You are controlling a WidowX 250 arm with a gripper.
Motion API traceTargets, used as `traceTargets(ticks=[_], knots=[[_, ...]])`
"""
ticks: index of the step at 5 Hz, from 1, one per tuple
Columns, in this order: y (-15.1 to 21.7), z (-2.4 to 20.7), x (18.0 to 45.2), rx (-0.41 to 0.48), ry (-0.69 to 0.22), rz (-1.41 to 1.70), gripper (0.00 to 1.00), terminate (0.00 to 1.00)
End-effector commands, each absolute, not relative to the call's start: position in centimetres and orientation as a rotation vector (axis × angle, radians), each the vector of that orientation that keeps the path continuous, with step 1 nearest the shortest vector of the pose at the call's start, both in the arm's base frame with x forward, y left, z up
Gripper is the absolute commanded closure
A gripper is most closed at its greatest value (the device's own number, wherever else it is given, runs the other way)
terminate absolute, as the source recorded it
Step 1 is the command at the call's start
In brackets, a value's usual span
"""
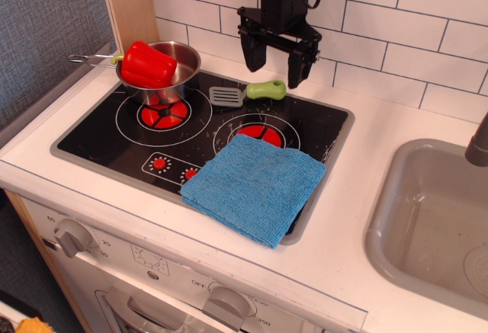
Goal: Move the spatula from right side to left side
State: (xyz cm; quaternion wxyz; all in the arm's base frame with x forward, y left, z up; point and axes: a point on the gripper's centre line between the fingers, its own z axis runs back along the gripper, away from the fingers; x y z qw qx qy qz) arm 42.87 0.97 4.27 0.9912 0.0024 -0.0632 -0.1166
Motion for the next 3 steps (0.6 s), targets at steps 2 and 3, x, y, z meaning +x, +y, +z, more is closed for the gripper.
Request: traceTargets(ticks=[2,3], knots=[[1.9,2.8,40.2,0.015,-0.064,-0.244,0.00,0.00],[2.3,1.8,40.0,0.014,-0.034,-0.228,0.00,0.00]])
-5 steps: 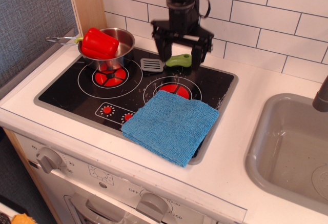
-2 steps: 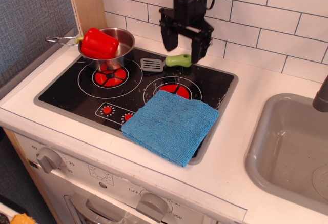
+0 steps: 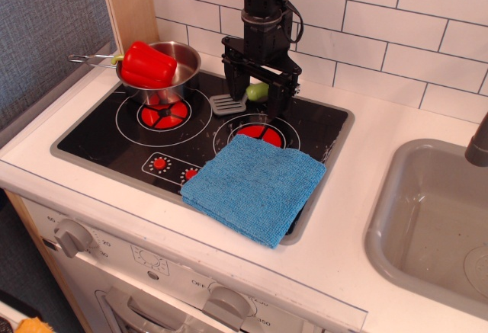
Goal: Move the spatula from right side to left side
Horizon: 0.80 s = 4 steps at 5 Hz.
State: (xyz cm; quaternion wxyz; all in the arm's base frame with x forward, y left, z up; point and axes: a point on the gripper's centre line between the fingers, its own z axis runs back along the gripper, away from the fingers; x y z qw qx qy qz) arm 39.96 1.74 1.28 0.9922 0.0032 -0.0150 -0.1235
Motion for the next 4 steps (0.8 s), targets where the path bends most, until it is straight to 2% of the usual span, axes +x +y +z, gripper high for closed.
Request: traceTargets(ticks=[1,2,4], knots=[[2.51,1.38,39.97,0.017,-0.029,-0.209,0.00,0.00],[2.39,1.16,39.94,0.013,-0.025,-0.209,1.00,0.00],[1.92,1.98,40.25,0.015,-0.044,-0.215,1.00,0.00]])
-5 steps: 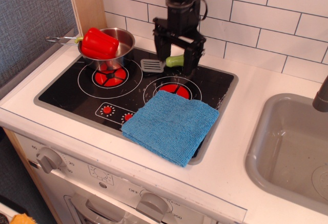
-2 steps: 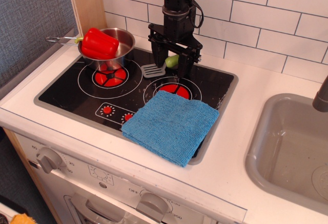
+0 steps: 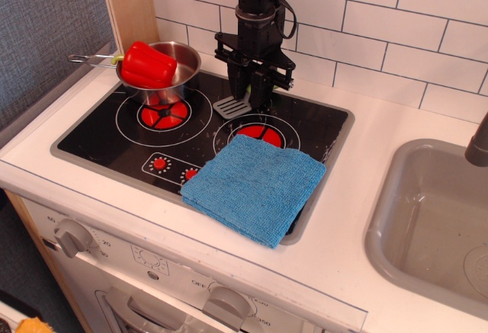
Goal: Move the spatula from right side to left side
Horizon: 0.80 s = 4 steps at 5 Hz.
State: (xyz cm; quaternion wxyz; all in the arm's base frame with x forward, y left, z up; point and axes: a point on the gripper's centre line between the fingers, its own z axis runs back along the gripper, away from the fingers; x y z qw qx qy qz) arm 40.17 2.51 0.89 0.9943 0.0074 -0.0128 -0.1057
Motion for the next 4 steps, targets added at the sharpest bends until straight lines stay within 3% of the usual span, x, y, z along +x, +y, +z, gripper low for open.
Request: traceTargets(ticks=[1,3,4], knots=[[1.8,4.1,40.0,0.009,-0.080,-0.193,1.00,0.00],[1.0,11.1,38.1,0.016,-0.209,-0.104,1.00,0.00],[1.4,11.2,36.0,0.034,-0.183,-0.062,1.00,0.00]])
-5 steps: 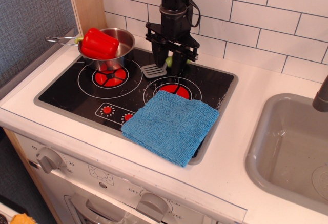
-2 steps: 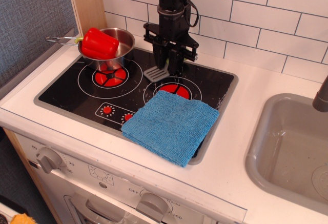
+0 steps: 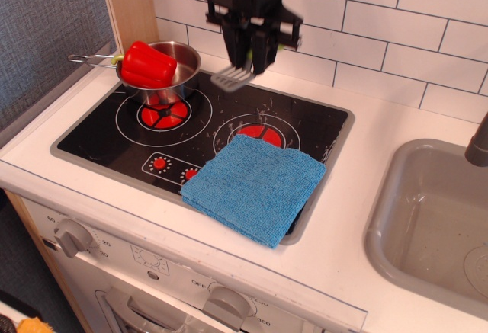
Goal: Move the spatula from right side to left side
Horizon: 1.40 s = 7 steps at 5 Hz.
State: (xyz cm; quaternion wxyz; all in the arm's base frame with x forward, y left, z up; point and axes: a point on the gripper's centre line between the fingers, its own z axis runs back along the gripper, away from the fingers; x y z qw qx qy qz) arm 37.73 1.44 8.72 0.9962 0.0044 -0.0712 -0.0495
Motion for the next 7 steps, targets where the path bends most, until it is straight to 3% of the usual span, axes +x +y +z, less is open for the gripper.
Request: traceTargets(ticks=[1,4,7], knots=[[3.7,9.5,33.1,0.062,-0.127,0.013,1.00,0.00],[12.6,4.3,27.2,0.073,-0.042,0.236,1.00,0.00],[15.0,2.3,28.6,0.092,-0.040,0.212,1.00,0.00]])
